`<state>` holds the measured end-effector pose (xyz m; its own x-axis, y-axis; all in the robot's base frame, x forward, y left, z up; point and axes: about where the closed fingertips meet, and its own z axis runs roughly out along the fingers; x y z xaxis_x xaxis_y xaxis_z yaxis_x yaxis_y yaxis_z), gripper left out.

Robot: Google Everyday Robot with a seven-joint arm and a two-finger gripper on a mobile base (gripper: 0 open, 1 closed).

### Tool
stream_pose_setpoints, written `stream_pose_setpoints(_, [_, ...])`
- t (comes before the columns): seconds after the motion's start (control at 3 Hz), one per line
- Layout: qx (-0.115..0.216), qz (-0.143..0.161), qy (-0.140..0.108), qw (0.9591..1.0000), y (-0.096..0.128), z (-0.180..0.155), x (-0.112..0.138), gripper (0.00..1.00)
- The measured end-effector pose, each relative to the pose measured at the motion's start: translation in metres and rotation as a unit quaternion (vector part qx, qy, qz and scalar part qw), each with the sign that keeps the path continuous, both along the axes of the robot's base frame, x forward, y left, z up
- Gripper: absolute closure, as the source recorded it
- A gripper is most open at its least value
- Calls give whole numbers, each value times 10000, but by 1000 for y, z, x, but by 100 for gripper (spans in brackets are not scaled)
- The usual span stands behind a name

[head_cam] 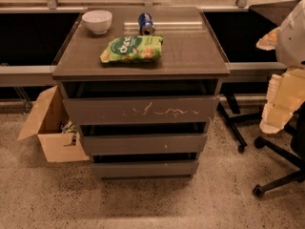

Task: Open top drawer

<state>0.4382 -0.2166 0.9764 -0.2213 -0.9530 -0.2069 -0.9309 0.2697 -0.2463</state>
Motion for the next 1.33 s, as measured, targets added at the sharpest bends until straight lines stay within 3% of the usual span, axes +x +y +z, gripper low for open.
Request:
stream_pose_setpoints(0.67, [142, 154, -9, 9998, 9, -15, 3, 0])
stream_pose_setpoints(1.0, [556, 583, 59, 9967, 33, -55, 8, 0])
stream_pose_setpoints(1.33, [1094, 1013, 149, 9887, 61, -100, 20, 0])
